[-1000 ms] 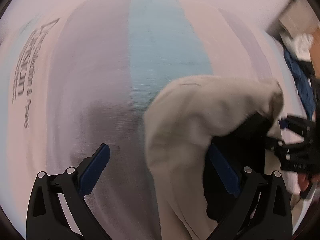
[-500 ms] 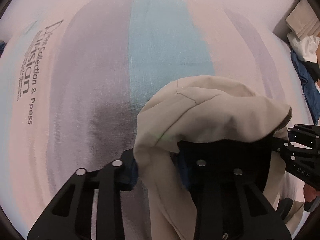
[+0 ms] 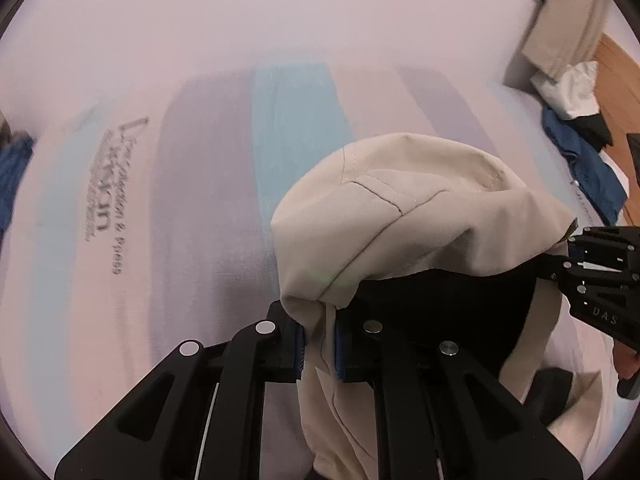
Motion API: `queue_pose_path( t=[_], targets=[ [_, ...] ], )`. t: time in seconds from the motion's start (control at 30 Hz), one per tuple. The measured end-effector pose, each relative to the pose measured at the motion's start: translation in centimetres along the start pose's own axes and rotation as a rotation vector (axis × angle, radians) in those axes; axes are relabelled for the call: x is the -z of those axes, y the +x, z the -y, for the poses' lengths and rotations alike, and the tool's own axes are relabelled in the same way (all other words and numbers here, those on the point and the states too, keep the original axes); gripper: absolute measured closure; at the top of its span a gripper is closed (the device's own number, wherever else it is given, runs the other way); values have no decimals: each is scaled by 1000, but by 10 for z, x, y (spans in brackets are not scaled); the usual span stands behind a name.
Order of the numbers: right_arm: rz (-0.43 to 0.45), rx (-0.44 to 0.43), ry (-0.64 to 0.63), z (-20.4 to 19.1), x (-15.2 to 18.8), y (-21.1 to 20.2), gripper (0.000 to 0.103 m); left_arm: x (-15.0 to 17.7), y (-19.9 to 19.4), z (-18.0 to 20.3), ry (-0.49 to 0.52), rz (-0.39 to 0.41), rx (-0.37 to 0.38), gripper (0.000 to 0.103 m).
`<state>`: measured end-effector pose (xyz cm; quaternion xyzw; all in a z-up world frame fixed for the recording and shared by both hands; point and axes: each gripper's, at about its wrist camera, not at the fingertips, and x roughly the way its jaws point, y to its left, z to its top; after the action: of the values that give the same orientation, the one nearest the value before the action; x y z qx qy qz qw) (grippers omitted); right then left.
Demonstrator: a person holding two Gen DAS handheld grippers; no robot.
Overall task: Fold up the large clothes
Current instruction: 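Lift the hood with both tools and fold it toward the jacket hem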
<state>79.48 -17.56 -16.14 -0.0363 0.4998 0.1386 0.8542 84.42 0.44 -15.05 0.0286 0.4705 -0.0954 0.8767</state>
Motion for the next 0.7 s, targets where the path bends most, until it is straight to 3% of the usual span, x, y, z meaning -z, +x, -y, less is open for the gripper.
queue_pose_path(
  t=[0.4,0.7],
  targets=[
    [129,83,-76,-47,61,-101,91,50,-117,32,31,158,-53,93],
    [200,128,-124,-90,130,-143,92,128,-182,50,18,254,-83,93]
  ],
)
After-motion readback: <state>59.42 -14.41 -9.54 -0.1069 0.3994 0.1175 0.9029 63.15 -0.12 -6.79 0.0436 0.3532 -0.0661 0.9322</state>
